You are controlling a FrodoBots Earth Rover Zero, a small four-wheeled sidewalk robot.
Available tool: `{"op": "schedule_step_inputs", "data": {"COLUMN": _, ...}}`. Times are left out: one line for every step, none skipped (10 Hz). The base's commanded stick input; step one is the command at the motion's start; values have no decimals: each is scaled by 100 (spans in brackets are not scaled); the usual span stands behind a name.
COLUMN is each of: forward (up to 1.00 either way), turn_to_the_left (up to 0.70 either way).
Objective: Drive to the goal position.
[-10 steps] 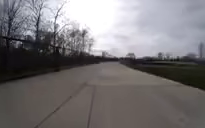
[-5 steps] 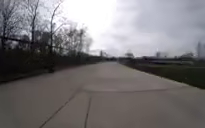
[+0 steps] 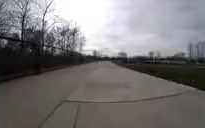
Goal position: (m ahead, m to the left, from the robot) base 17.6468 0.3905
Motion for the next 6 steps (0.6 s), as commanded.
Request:
{"op": "schedule_step_inputs", "data": {"forward": 100, "turn_to_the_left": 0}}
{"op": "schedule_step_inputs", "data": {"forward": 100, "turn_to_the_left": 0}}
{"op": "schedule_step_inputs", "data": {"forward": 100, "turn_to_the_left": 0}}
{"op": "schedule_step_inputs", "data": {"forward": 100, "turn_to_the_left": 0}}
{"op": "schedule_step_inputs", "data": {"forward": 100, "turn_to_the_left": 0}}
{"op": "schedule_step_inputs", "data": {"forward": 100, "turn_to_the_left": 0}}
